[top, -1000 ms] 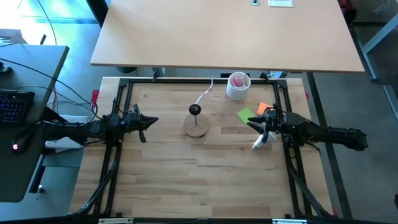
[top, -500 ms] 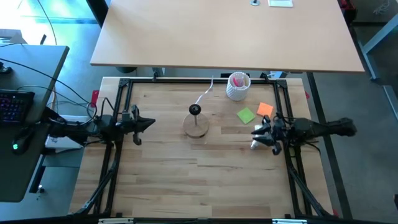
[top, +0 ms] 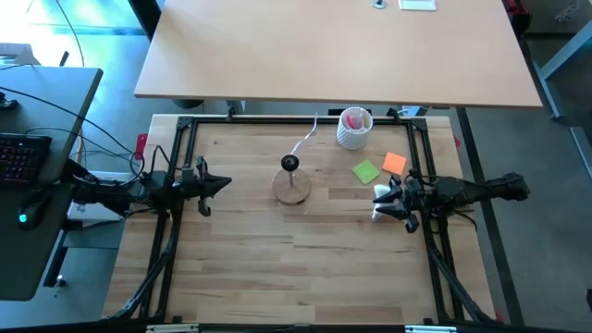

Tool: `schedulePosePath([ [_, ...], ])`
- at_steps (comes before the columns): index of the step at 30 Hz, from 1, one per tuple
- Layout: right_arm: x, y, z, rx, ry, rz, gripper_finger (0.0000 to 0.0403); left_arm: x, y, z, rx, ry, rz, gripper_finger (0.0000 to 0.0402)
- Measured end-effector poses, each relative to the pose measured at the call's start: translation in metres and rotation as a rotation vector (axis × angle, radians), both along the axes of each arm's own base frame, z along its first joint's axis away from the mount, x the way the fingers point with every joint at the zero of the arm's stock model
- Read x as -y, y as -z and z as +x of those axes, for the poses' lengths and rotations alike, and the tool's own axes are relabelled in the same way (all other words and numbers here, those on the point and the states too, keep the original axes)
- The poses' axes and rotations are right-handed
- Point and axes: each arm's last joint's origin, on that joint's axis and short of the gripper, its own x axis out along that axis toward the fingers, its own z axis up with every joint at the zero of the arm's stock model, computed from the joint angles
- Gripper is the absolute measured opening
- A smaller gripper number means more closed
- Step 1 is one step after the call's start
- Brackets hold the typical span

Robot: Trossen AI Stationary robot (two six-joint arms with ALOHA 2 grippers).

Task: Screw lightbulb
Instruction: Return to Home Position

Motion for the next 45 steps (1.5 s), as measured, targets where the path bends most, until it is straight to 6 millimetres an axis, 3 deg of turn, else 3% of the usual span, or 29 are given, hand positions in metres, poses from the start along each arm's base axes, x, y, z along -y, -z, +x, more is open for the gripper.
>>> schedulePosePath([
  [2,0.0001,0.0000,0.0000,0.004,0.004,-0.027,0.0123,0.0000,0.0000,0.0000,0.000,0.000,0.000,0.0001],
  [7,0.0008,0.0002,0.0003,0.062,0.038,-0.457,0.0123,0.0000,0.0000,0.0000,0.000,0.000,0.000,0.0001],
  [11,0.0008,0.0002,0.0003,0.084,0.040,-0.613,0.0123,0.0000,0.0000,0.0000,0.000,0.000,0.000,0.0001],
  [33,0.0008,0.0003,0.0003,0.086,0.039,-0.630,0.0123,0.0000,0.0000,0.0000,0.000,0.000,0.000,0.0001],
  [39,0.0007,0.0002,0.0003,0.085,0.038,-0.631,0.0123,0.0001,0.0042,0.0006,-0.023,0.038,-0.102,0.0001],
  [45,0.0008,0.0003,0.0003,0.085,0.038,-0.631,0.0123,0.0039,0.0085,0.0015,-0.097,0.263,0.117,0.0001],
])
